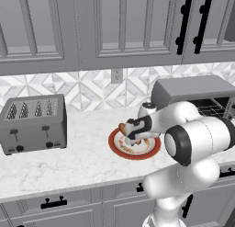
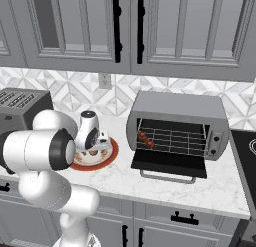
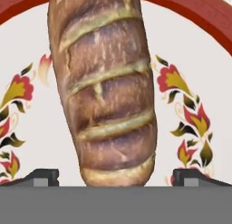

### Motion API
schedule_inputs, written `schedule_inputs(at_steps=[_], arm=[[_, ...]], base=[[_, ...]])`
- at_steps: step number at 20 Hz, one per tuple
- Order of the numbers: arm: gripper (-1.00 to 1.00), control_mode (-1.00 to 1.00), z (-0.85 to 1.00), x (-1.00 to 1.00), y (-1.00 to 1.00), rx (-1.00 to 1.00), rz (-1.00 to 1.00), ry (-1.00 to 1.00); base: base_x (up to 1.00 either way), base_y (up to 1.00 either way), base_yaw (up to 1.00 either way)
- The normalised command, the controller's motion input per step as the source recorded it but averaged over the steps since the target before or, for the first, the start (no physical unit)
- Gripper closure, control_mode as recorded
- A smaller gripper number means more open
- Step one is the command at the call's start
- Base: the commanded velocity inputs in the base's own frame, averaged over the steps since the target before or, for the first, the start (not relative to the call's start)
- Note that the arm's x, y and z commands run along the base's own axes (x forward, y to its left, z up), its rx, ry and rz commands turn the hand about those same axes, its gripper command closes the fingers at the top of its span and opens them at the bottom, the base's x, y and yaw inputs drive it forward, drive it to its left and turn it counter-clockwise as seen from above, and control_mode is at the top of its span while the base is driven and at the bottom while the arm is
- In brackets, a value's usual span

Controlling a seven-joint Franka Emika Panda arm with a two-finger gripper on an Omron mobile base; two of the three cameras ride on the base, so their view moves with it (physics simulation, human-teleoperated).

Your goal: Pick up the kebab skewer and baguette bread, and place them inside the toaster oven. Close the toaster oven door and start by setting the timer.

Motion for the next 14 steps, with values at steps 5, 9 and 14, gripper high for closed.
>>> schedule_inputs(at_steps=[5, 9, 14], arm=[[-1.0, -1.0, -0.03, 0.0, 0.02, 0.01, 0.0, -0.04], [-1.0, -1.0, 0.0, 0.0, 0.0, 0.04, 0.0, -0.01], [-1.0, -1.0, 0.01, 0.0, 0.0, 0.07, 0.0, -0.04]], base=[[0.0, 0.0, 0.0], [0.0, 0.0, 0.0], [0.0, 0.0, 0.0]])
